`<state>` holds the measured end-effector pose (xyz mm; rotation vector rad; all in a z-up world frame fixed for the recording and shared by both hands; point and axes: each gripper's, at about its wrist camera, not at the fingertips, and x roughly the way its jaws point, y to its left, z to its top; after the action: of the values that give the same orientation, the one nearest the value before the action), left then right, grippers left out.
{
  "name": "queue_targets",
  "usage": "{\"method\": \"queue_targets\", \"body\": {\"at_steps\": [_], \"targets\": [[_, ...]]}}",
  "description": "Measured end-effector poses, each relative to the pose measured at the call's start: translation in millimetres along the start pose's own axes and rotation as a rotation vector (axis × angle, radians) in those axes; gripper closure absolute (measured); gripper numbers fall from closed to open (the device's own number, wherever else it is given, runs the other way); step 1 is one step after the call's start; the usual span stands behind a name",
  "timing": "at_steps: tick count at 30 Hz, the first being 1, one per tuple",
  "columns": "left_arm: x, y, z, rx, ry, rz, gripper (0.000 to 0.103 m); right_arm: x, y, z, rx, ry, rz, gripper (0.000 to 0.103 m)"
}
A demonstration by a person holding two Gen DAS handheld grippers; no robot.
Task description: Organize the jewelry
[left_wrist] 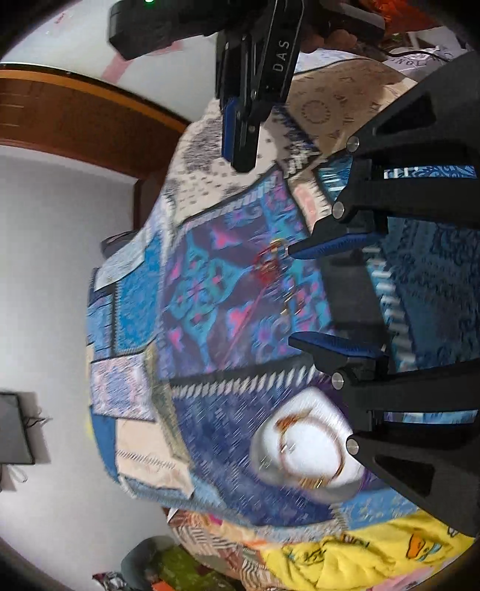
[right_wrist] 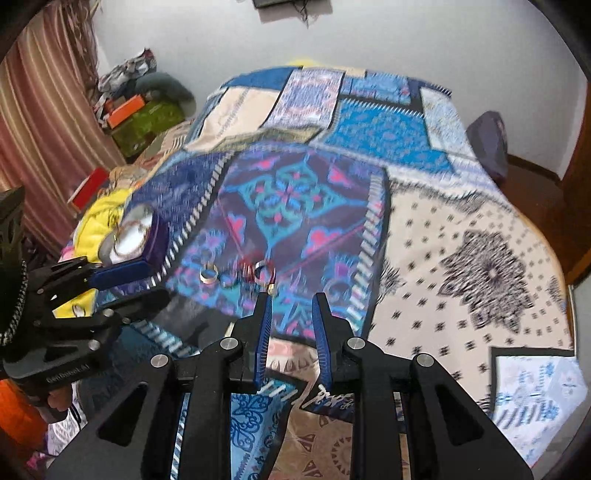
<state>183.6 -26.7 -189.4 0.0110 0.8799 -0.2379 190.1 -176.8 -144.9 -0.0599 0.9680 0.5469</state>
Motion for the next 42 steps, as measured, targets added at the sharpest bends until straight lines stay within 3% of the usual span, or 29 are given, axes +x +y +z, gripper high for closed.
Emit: {"method": "queue_targets", "body": {"at_steps": [7,10,16,27,32,42], "targets": [[34.1,5.0,-10.3,-0.05,0.101,-0.01,0.063,35.2,7.8,-6.8,-0.049,0.073,0.012,0.072],[39.9,8.6,-7.1,-0.05,0.101,-0.007,0.064,44.5,11.0,-5.5,-0.056,0.087,0.022,0.072],[50.4,13.2,0.2,-0.043,0.087,0.001,0.08,54.7,23.0,-2.3,-0.12,0.099,0.022,0.072],[66.8,11.8,7.9,-0.003,0.103,0.027,0.08,68.4,21.1,3.5,-0.108,0.103,0.057,0.072],[73.5,11.9,12.0,0.001,0.111,0.013,0.08,69.7,24.2,2.7,-0.133,0.09,0.033,0.08],[77.9,7.9,15.4,0.015,0.104,0.036,0.085,56.1,18.2,-2.1,-0.101,0.073,0.028,0.08]]}}
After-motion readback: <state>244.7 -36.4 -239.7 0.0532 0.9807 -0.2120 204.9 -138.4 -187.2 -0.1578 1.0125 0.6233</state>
